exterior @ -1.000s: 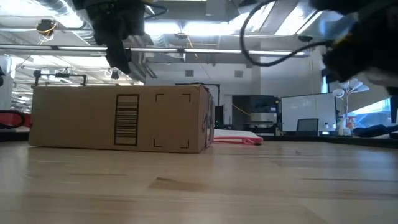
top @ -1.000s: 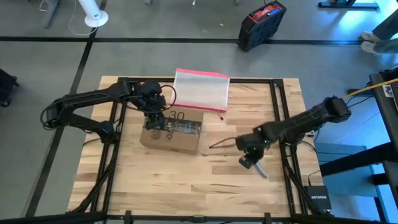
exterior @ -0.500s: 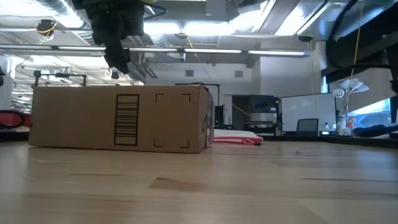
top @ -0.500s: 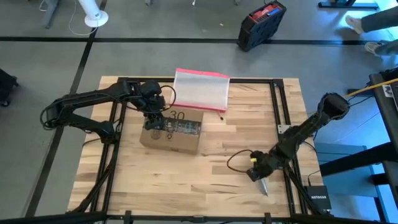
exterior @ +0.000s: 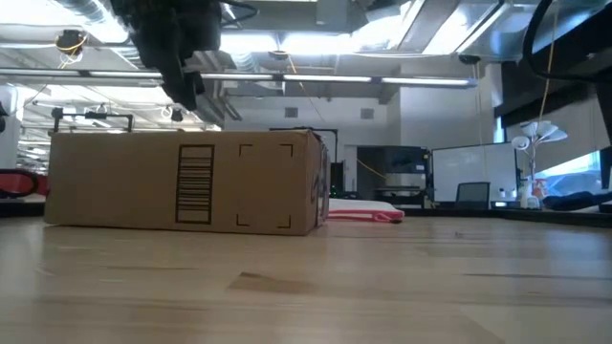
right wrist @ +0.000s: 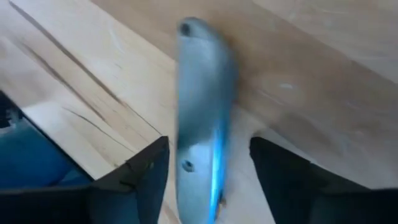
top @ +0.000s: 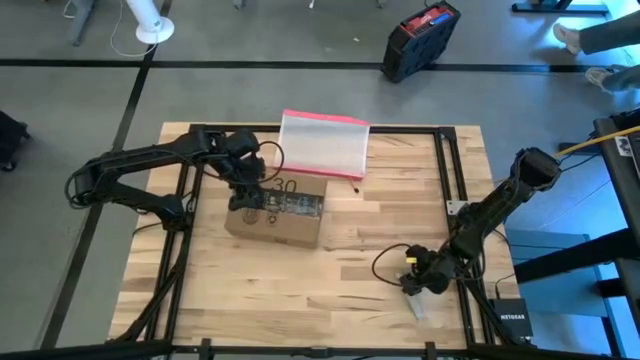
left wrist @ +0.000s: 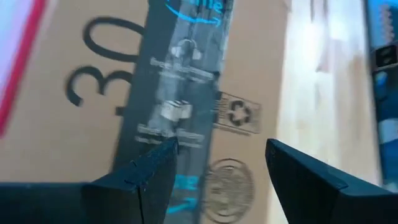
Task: Unpack boxes
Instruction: Open the cardboard box using the gray cutter
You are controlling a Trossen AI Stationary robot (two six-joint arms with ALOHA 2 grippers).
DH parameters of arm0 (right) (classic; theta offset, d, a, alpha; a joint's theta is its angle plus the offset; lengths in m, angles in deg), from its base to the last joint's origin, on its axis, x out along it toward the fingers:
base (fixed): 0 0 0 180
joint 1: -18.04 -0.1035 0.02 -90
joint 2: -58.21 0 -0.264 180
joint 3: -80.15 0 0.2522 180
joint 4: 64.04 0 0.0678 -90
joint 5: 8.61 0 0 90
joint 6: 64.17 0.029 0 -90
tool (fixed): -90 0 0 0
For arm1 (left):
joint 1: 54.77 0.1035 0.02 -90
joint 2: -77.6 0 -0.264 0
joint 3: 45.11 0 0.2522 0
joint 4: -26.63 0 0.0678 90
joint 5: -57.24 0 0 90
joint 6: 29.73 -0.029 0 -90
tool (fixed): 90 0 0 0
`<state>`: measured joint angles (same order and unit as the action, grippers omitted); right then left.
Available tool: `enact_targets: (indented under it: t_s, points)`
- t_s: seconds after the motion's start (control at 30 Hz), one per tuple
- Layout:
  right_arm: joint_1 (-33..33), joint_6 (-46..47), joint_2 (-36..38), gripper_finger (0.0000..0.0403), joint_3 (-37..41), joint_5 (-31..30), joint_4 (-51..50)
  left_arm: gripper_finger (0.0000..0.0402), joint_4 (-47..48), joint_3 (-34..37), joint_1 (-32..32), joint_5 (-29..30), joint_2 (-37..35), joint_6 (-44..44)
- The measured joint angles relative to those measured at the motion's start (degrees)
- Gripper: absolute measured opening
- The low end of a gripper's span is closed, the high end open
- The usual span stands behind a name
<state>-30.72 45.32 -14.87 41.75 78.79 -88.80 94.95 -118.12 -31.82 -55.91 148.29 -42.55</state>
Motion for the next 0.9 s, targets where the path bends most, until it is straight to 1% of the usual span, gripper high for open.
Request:
enact_targets:
  t_s: [0.07,0.13,0.23,0.3,0.37,0.47,0.53,0.6,0.7,0.8,0.9]
  points:
    - [-0.03,-0.51,0.0,0.0238,-0.06,-2.22,1.21,0.0235,-0.6,0.0,0.39,2.32,0.49,-1.64]
    - [0.03,-2.86,-0.04,0.0245,-1.23,-6.93,1.9,0.0235,-0.71,0.0,1.44,2.33,1.76,-2.6]
    - [1.24,-9.4,-0.04,0.0247,-4.59,-13.98,3.47,0.0235,-0.52,0.0,2.82,-0.41,5.48,-2.93]
    - [3.57,-16.17,-0.04,0.0247,-6.91,-15.88,3.22,0.0235,-0.2,0.0,3.33,-1.59,8.32,-3.44]
    - [6.7,-25.1,-0.04,0.0247,-9.58,-16.34,3.12,0.0235,-0.09,0.0,3.35,-3.23,10.93,-4.11]
    - [12.08,-37.3,-0.05,0.0248,-13.77,-16.18,2.85,0.0235,1.0,-0.02,3.36,-7.18,13.8,-4.66]
    - [16.1,-43.52,-0.16,0.0248,-16.56,-16.01,1.01,0.0235,2.71,-0.07,3.2,-10.16,15.12,-5.54]
    - [20.39,-49.11,-0.17,0.0248,-18.73,-16.04,-0.3,0.0235,4.35,-0.07,2.87,-11.9,15.92,-5.99]
    - [26.62,-55.2,-0.17,0.0248,-20.58,-15.63,0.11,0.0235,6.64,-0.07,2.21,-14.58,16.0,-7.14]
    - [32.09,-59.57,-0.68,0.0248,-22.12,-13.7,1.02,0.0235,8.3,-0.07,1.35,-17.05,15.93,-7.14]
    - [36.41,-64.65,-2.66,0.0248,-23.18,-10.8,2.34,0.0235,8.33,0.0,0.01,-17.54,15.92,-7.08]
